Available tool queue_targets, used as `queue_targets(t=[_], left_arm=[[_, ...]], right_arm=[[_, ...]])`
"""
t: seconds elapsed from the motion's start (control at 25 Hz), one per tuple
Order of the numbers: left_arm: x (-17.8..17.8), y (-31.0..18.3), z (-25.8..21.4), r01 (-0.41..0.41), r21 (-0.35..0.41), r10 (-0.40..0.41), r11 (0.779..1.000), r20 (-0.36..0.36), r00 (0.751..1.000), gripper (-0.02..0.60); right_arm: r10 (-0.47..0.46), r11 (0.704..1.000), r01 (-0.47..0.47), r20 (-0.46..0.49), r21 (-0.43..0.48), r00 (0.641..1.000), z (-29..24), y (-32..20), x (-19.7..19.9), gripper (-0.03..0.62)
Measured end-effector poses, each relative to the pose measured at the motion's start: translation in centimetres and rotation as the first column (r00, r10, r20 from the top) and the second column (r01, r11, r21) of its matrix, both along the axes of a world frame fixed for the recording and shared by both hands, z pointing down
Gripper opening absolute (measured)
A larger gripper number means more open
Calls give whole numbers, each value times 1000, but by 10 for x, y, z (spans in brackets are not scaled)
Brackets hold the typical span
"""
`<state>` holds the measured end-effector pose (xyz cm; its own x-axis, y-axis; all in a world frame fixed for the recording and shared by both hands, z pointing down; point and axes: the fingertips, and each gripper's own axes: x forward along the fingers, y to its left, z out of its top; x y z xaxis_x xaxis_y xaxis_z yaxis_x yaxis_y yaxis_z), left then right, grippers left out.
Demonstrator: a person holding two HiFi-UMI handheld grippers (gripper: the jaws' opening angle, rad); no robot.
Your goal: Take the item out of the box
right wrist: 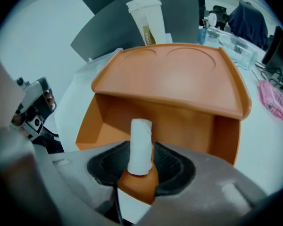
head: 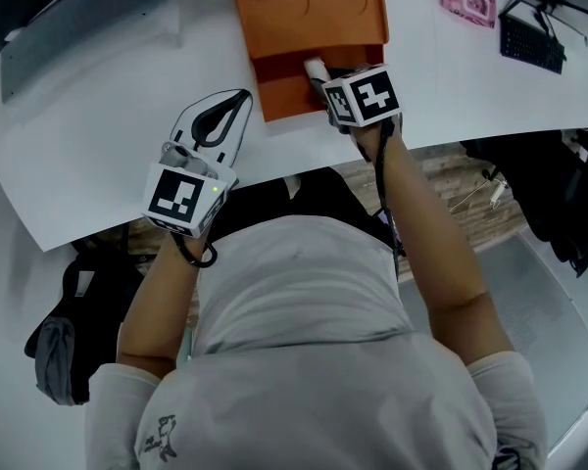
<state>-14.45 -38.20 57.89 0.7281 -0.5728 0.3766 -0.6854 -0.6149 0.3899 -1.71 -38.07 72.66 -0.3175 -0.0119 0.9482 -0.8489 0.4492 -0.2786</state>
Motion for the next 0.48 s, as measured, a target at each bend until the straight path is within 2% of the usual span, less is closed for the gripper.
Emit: queue_targets(t=[0.24,0.48], left_arm=[[-2,2,4,8,-6,-8,1000,-3,1000,-2],[-7,2,7,20,-13,-20,1000,-2,1000,-2]], right_arm=[[-102,992,97,-54,-84,993,8,9,-3,158],[-211,974,198,-117,-112,970,13,8,-7,156]])
